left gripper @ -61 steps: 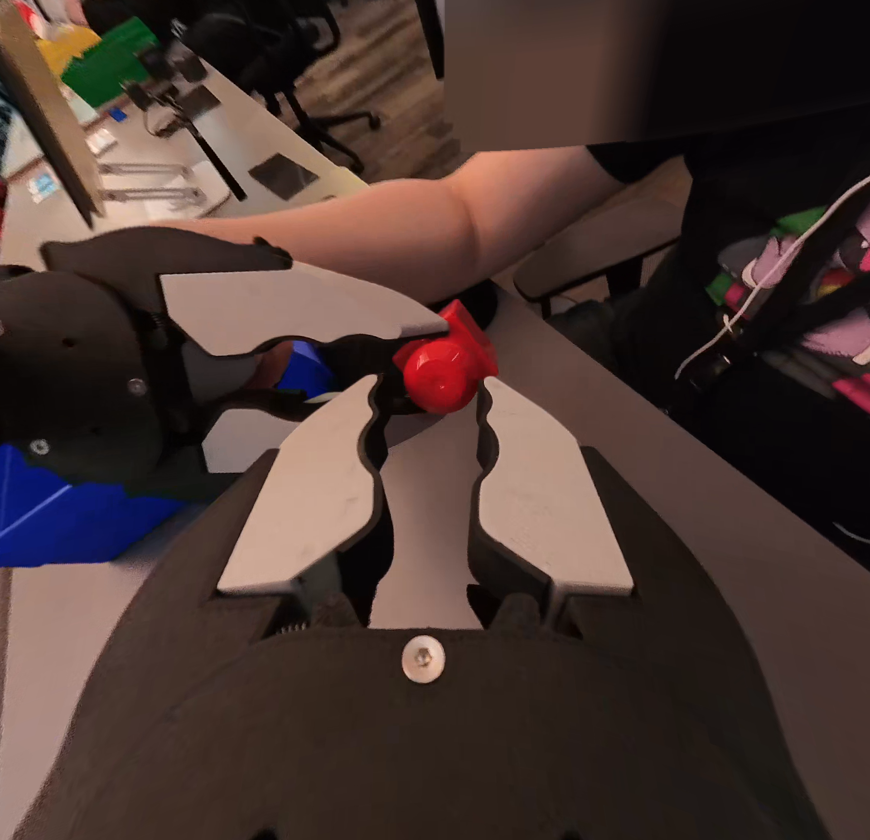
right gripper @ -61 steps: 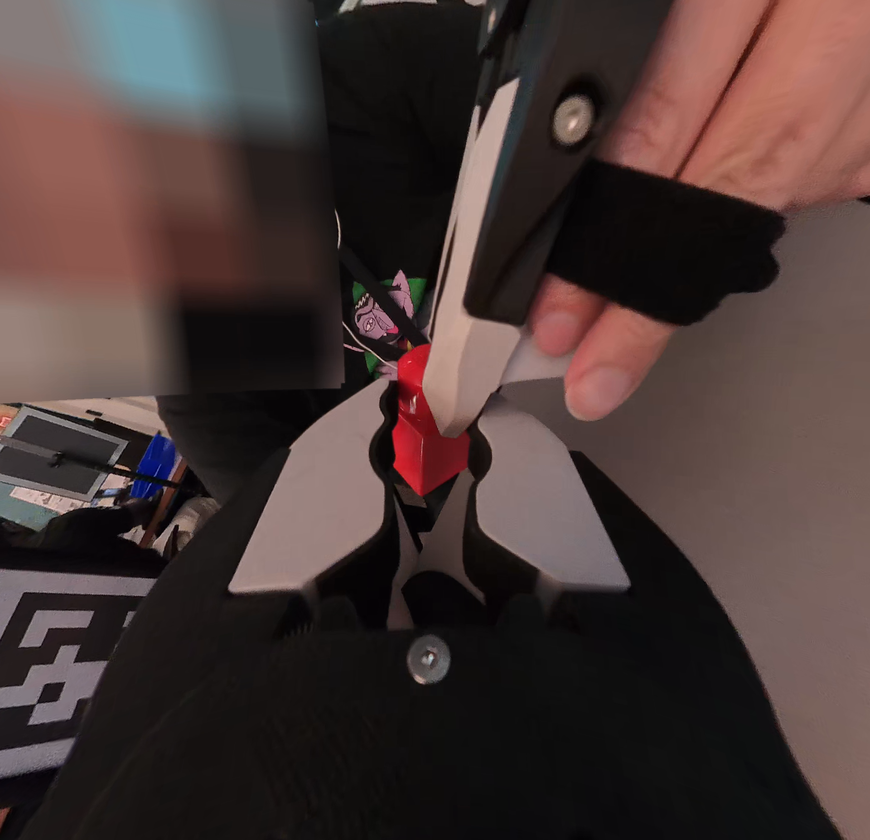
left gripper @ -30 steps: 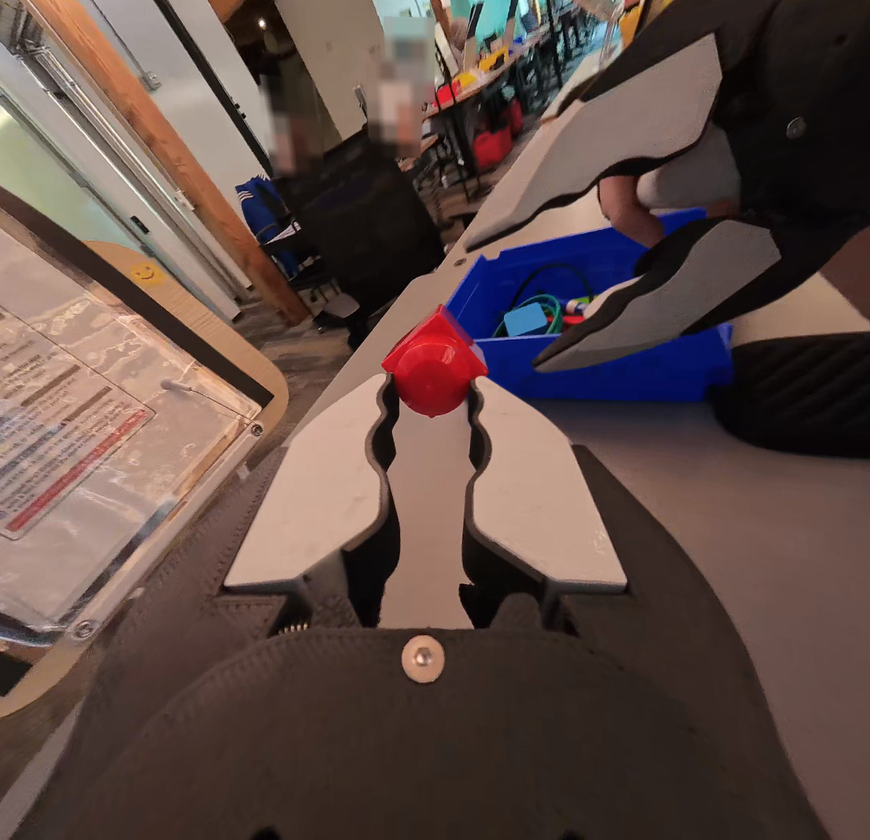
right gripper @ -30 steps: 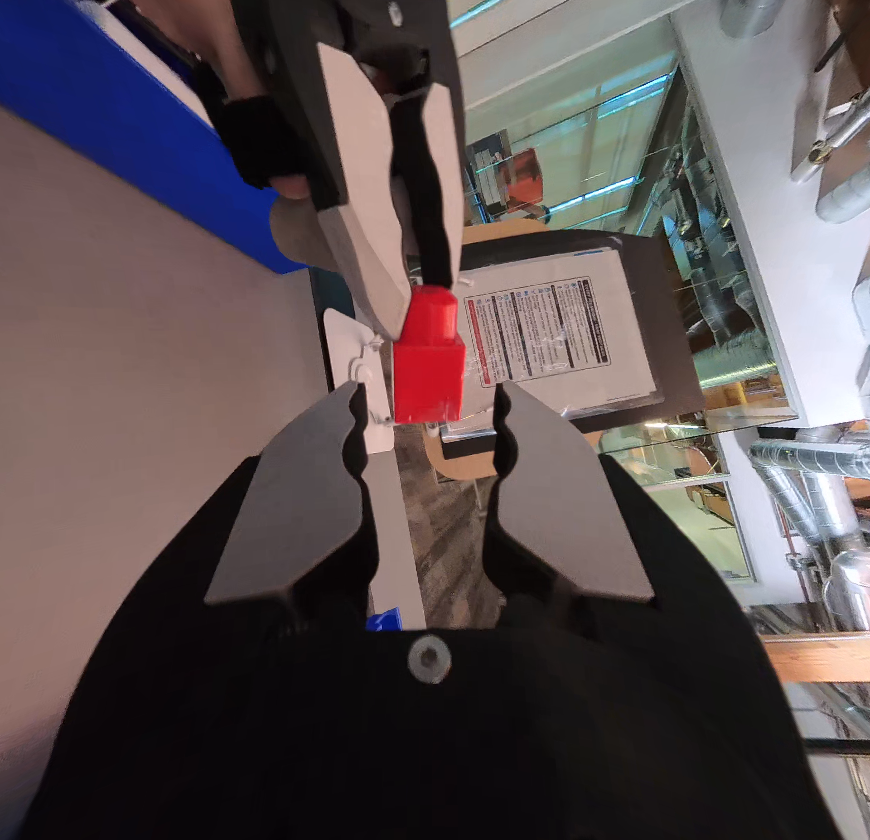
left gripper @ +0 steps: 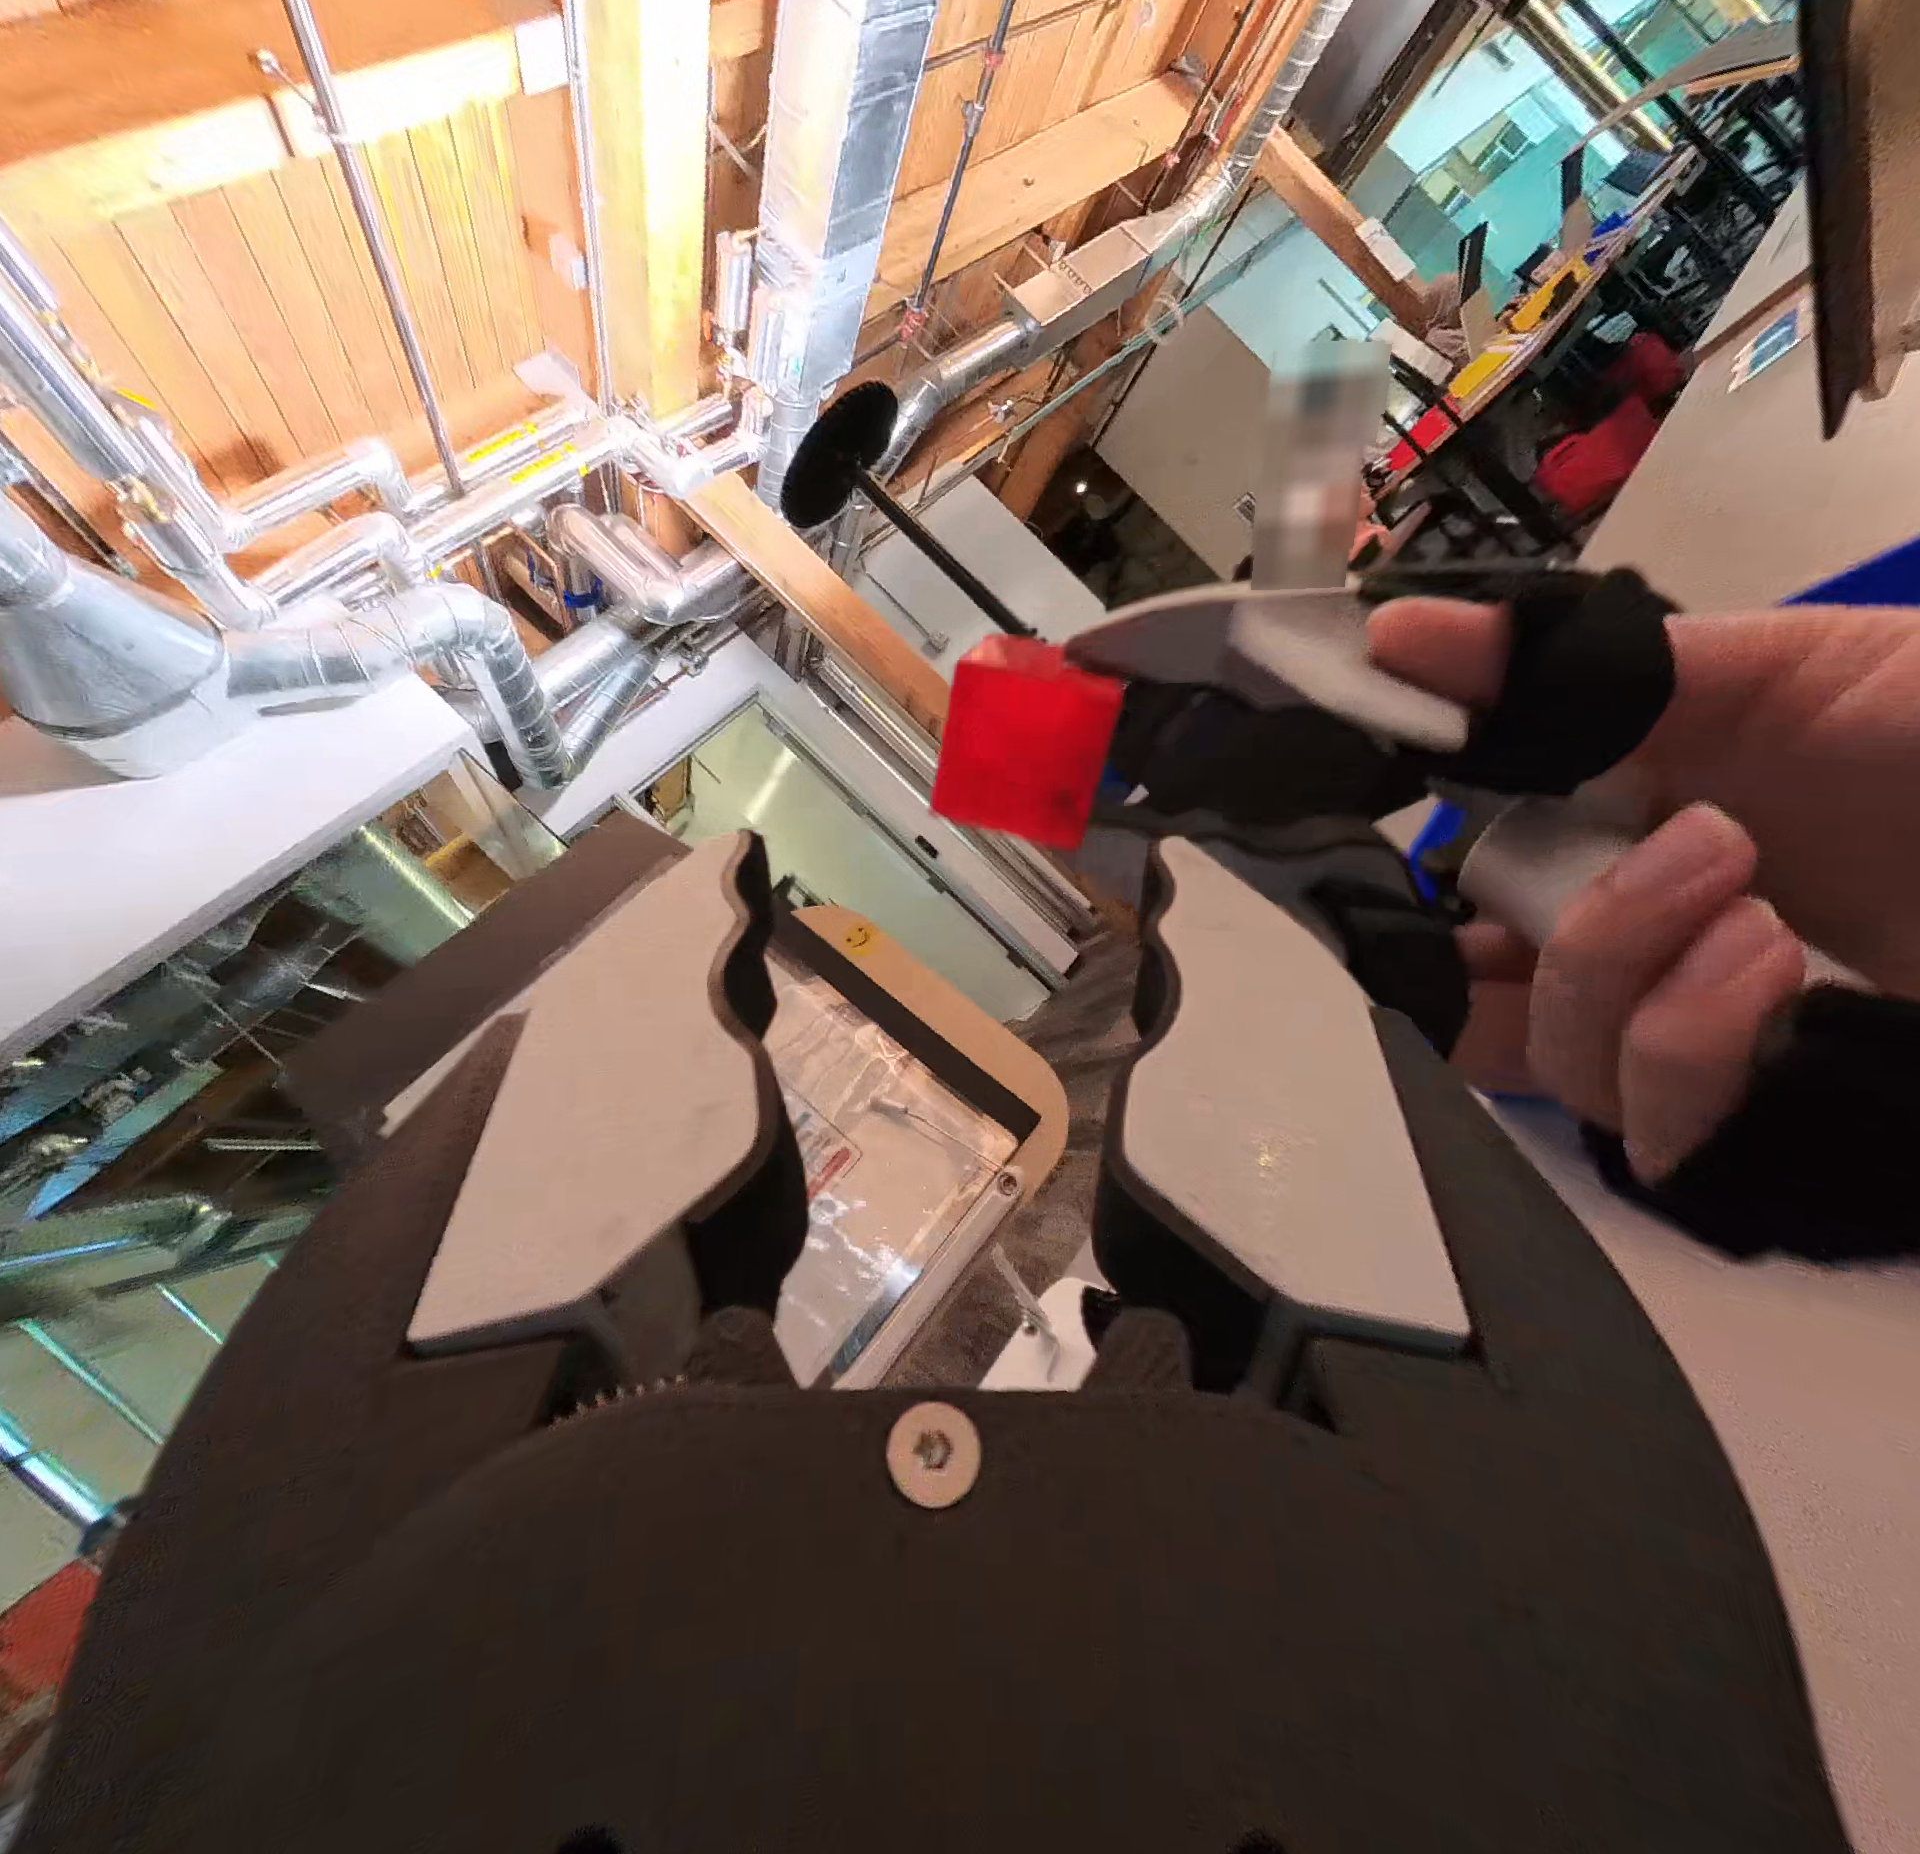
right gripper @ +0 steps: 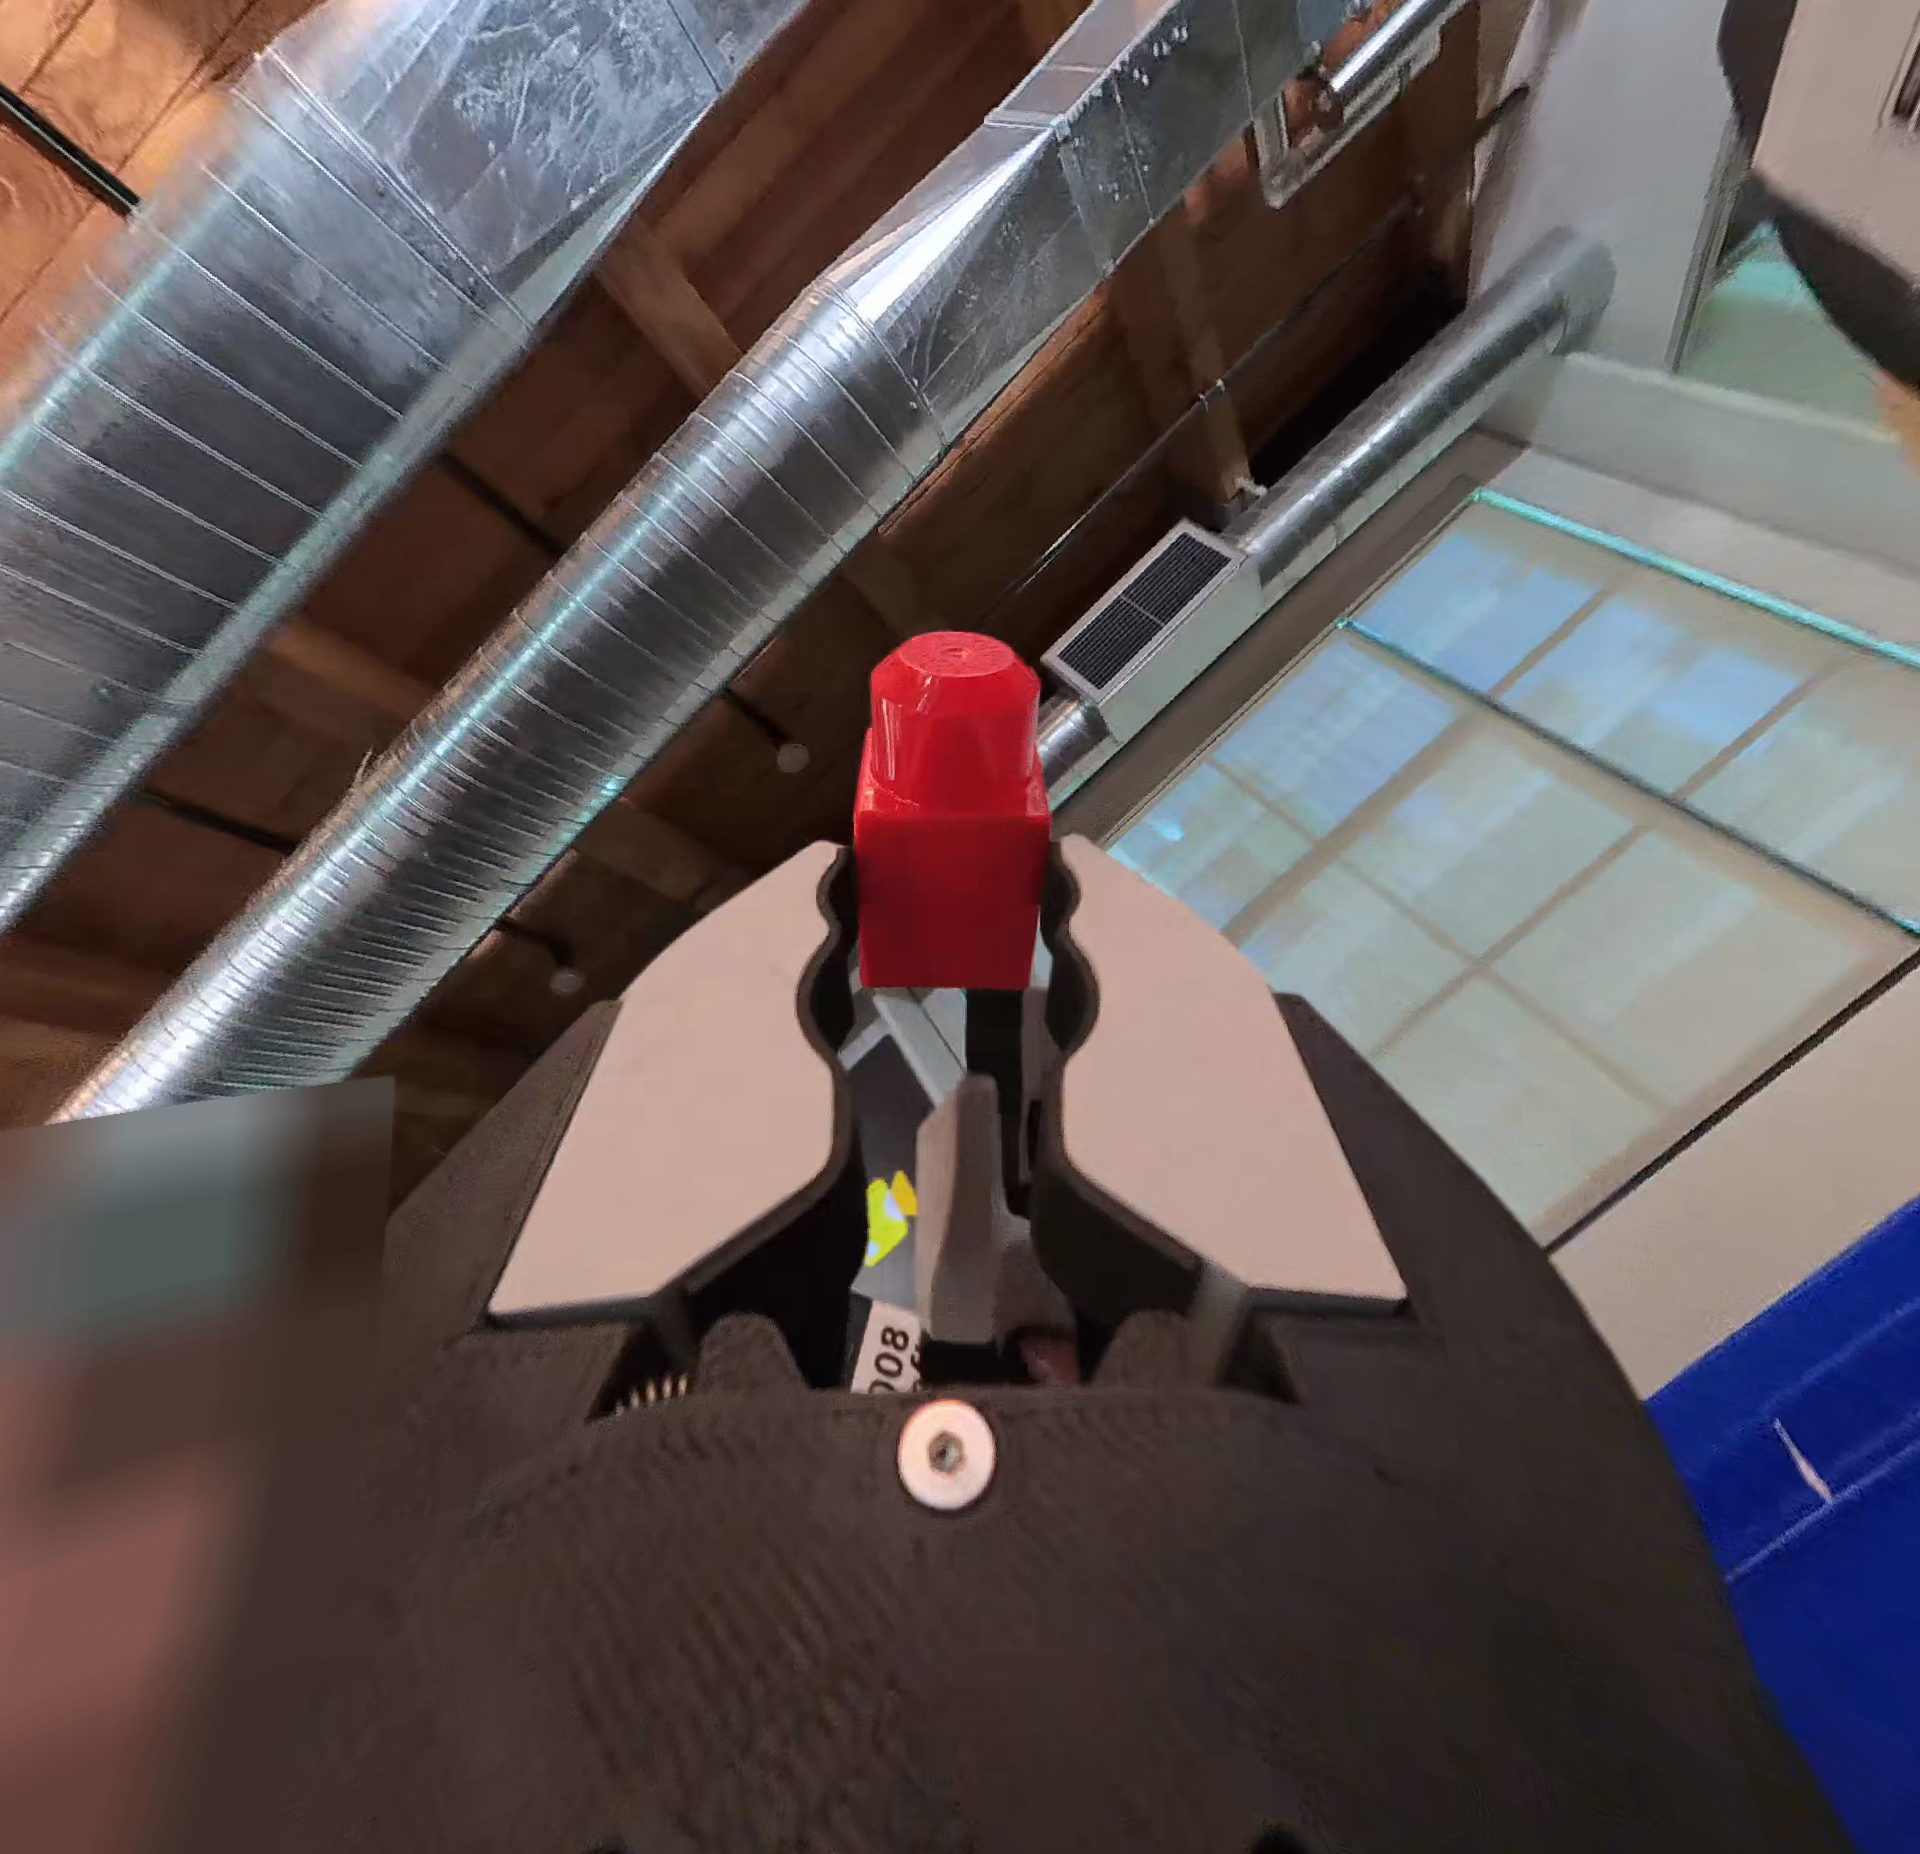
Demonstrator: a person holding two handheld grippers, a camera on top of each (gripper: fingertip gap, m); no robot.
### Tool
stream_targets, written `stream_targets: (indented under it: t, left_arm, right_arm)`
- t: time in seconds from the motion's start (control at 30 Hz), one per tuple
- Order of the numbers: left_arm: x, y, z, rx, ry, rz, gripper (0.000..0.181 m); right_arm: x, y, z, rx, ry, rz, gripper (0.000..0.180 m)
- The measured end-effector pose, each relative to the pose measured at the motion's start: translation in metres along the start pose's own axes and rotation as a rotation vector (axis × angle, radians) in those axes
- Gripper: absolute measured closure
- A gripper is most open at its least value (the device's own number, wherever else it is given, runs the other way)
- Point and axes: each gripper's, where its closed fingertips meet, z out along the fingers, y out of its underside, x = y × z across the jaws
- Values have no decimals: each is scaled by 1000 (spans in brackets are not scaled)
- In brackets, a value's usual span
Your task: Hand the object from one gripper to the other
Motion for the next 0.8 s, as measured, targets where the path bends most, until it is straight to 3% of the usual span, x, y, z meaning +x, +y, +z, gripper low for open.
stream_targets:
  t: [0.37,0.5,0.63,0.8]
  left_arm:
    - [8,16,5,-61,-12,100,134]
    - [-3,18,2,-62,-24,52,145]
    - [-21,10,0,-35,79,-466,146]
    - [-20,-9,-14,38,529,-1217,145]
  right_arm:
    - [16,39,2,-231,65,-99,144]
    - [19,46,4,-319,85,-106,144]
    - [0,3,5,-229,110,-483,138]
    - [-37,-5,5,-386,64,-1202,130]
